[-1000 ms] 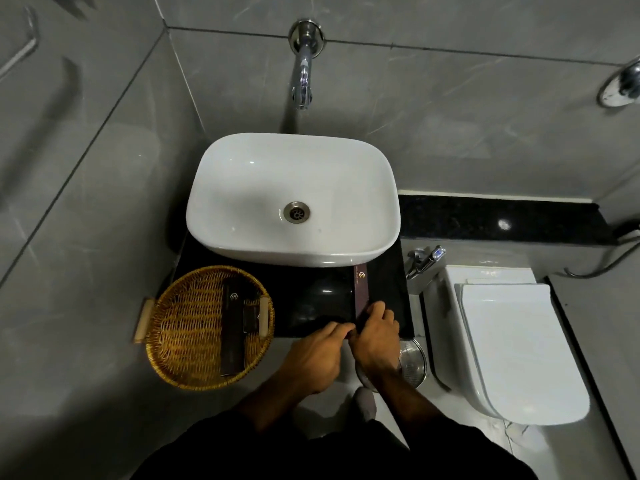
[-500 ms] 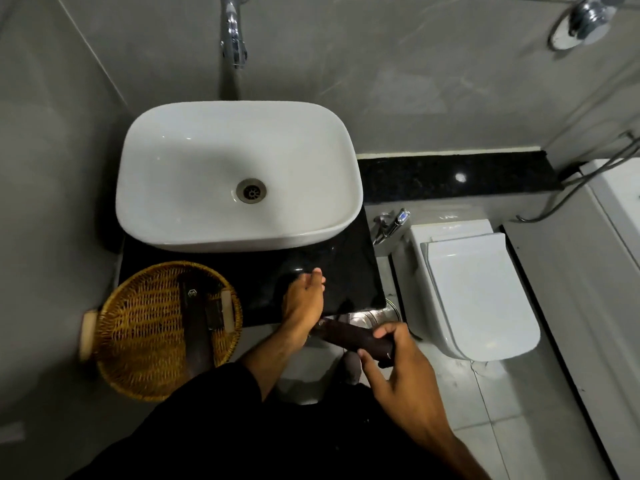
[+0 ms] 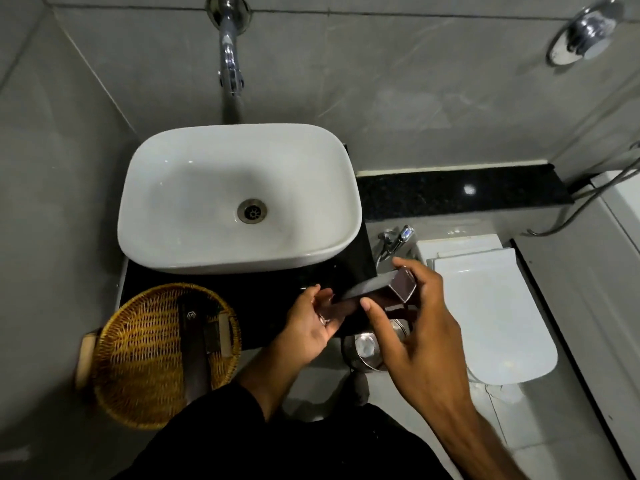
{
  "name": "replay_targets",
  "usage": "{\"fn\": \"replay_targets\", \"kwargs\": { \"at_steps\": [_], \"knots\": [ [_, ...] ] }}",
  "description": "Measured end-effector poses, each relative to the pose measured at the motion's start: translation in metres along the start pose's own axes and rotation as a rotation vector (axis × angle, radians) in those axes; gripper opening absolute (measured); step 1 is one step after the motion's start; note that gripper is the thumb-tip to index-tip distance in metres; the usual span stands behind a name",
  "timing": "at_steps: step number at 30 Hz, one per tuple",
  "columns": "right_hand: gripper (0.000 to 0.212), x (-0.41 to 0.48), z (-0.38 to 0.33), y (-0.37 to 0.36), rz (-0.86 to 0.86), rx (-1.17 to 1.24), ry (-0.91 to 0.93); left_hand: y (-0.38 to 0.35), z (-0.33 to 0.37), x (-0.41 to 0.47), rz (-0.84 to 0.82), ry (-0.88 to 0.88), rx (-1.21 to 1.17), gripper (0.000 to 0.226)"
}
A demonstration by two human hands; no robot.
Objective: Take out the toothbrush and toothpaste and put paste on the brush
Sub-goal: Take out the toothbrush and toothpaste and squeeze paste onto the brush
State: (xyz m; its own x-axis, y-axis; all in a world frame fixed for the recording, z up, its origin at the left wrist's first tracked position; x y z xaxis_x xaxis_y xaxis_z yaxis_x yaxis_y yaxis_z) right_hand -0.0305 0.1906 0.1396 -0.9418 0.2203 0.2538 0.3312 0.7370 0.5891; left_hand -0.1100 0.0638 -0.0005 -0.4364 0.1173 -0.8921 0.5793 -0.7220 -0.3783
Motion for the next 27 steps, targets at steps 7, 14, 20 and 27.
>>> {"fn": "replay_targets", "kwargs": {
  "at_steps": [7,14,20,27],
  "knots": [
    [0.064,0.01,-0.04,0.015,-0.043,-0.015,0.127,-0.001,0.003,-0.003,-0.044,0.01,0.05,0.024],
    [0.063,0.014,-0.049,0.056,0.271,0.155,0.154,0.009,-0.001,0.006,0.092,0.128,-0.045,0.03],
    [0.031,0.021,-0.023,0.079,0.601,0.742,-0.222,0.001,-0.011,0.013,0.062,0.164,-0.049,0.029],
    [0.03,-0.014,0.032,0.042,0.067,1.485,-1.107,-0.026,-0.021,0.008,0.013,0.161,-0.025,0.032]
  ]
}}
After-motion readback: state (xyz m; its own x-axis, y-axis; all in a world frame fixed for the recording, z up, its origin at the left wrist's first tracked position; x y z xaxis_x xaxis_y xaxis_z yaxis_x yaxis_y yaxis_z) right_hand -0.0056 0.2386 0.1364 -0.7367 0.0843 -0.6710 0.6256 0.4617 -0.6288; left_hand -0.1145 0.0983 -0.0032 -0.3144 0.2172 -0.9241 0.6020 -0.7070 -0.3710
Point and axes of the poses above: each hand's wrist, its own x-axis towards the middle knuckle, its own y-axis out of the back of the hand, z = x × y, the point moved 1 cm from there along x, towards the middle knuckle, and after that the axes turned 5 degrees about z, right-handed, at the moved point
